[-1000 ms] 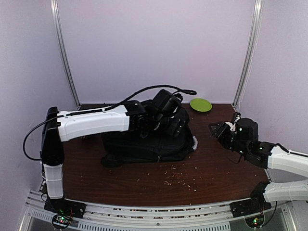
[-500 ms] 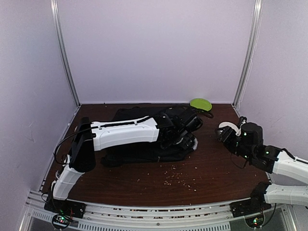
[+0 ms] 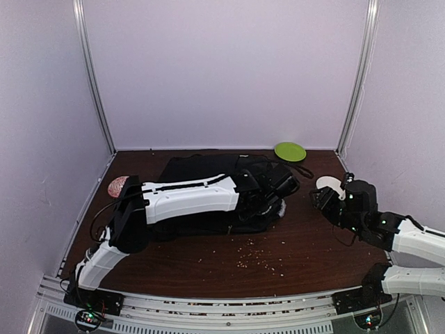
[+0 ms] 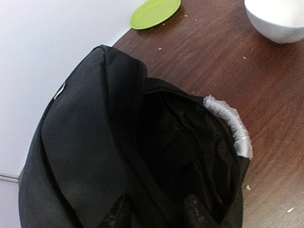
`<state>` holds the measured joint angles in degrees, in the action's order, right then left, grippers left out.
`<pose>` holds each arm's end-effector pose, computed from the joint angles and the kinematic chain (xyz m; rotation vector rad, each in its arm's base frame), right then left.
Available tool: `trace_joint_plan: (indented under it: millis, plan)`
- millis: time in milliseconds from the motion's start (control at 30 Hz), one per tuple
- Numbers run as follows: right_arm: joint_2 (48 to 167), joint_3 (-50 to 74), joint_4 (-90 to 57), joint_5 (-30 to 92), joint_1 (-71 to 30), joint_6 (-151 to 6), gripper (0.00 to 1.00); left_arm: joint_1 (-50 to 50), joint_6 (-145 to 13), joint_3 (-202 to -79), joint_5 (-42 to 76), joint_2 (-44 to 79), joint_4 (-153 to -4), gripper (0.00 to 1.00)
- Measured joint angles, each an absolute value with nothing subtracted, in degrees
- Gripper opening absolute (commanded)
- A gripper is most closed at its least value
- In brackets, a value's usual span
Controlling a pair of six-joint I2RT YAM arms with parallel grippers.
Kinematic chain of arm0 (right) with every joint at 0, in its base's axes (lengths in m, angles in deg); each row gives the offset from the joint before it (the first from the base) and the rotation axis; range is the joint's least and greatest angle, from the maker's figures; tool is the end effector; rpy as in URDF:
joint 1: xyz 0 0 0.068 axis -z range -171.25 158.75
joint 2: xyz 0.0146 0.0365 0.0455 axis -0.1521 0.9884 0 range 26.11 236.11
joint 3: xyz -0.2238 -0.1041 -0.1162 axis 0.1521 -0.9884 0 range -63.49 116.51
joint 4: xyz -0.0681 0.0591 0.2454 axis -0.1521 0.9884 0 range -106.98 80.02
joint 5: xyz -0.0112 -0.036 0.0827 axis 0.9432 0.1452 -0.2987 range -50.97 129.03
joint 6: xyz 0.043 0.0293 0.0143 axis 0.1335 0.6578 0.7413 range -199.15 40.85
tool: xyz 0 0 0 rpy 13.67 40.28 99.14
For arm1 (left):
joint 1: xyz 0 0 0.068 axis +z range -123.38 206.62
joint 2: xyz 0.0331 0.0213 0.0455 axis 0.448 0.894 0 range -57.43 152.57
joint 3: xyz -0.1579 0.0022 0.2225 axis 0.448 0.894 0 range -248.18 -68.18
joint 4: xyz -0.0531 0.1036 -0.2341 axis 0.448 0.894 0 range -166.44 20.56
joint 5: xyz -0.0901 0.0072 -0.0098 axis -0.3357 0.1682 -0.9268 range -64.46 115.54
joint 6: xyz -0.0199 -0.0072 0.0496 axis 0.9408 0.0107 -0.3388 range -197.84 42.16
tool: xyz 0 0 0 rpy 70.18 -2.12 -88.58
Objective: Pack the student bag
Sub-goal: Zip the student bag at the center of the board.
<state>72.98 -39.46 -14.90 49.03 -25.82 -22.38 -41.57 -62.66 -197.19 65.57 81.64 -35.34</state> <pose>0.1579 0.1012 0.2204 0.5190 2.0365 0.8295 0.2200 -0.4879 0.2239 0.7266 2.0883 0.0827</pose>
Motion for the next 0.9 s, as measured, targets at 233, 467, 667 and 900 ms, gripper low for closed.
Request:
trace_joint_plan:
  millis: [233,467,667,900]
  plan:
    - [73.5,-39.7,-16.5,47.3,-25.8,-23.5,0.65,-40.5,-59.4,-189.5,58.5,72.5,-37.2,0.03]
    - [77.7,-41.9,-25.5,41.0,-25.8,-23.8,0.66,-34.3,-52.5,-178.4,42.0,60.1,-42.9,0.09]
    - [81.1,-42.4,-33.6,37.6,-25.8,-23.4,0.66,-32.2,-48.6,-172.0,31.1,59.3,-49.6,0.55]
    - [80.0,-42.4,-35.1,36.9,-25.8,-24.9,0.66,-32.1,-47.4,-169.3,26.6,58.3,-52.0,0.86]
